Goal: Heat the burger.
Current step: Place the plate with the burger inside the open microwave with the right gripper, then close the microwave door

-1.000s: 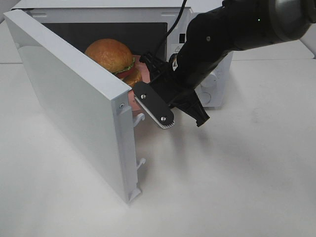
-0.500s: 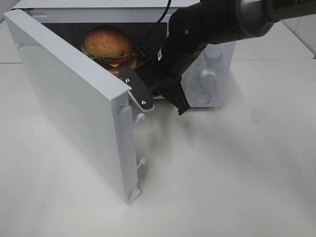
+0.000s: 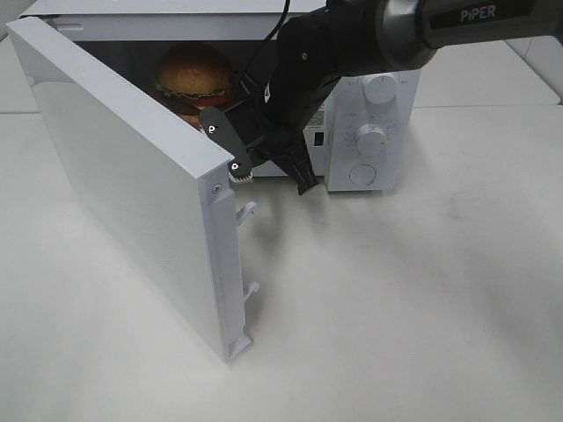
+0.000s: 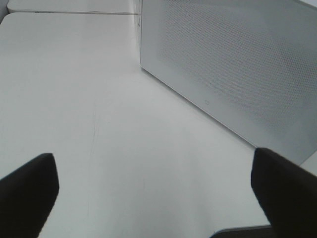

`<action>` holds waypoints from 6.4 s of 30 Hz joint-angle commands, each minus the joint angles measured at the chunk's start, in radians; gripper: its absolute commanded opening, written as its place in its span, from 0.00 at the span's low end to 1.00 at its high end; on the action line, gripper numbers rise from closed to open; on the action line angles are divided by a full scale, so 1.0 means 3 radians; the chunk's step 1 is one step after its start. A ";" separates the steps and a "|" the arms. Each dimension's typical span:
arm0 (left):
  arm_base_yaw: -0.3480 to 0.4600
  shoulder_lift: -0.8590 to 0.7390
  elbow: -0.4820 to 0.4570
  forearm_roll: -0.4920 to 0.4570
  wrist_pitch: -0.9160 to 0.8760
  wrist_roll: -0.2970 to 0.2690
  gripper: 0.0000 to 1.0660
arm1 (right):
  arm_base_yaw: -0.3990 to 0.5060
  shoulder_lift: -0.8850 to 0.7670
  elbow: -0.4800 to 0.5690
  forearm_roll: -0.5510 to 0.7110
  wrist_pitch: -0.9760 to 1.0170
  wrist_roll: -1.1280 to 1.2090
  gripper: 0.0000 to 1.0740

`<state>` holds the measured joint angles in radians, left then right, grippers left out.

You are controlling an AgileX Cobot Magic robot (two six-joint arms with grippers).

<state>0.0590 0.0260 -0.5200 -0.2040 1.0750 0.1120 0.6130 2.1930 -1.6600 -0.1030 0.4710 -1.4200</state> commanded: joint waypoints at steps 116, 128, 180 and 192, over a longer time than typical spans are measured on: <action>0.0017 -0.0007 0.0013 0.0000 -0.0007 0.0010 0.92 | -0.0050 -0.4127 0.2887 0.0187 0.1880 0.5160 0.69; 0.0017 -0.0007 0.0013 0.0000 -0.0007 0.0010 0.92 | -0.0050 -0.4880 0.3053 0.0100 0.2093 0.5213 0.69; 0.0017 0.0003 0.0013 -0.0003 -0.0007 0.0010 0.92 | -0.1793 -0.7413 0.3873 0.0190 0.1747 0.5137 0.68; 0.0017 0.0003 0.0013 -0.0003 -0.0007 0.0010 0.92 | -0.1793 -0.7413 0.3873 0.0190 0.1747 0.5137 0.68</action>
<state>0.0590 0.0260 -0.5200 -0.2010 1.0750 0.1120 0.0800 -0.0050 -0.5020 -0.0450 1.0080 0.1320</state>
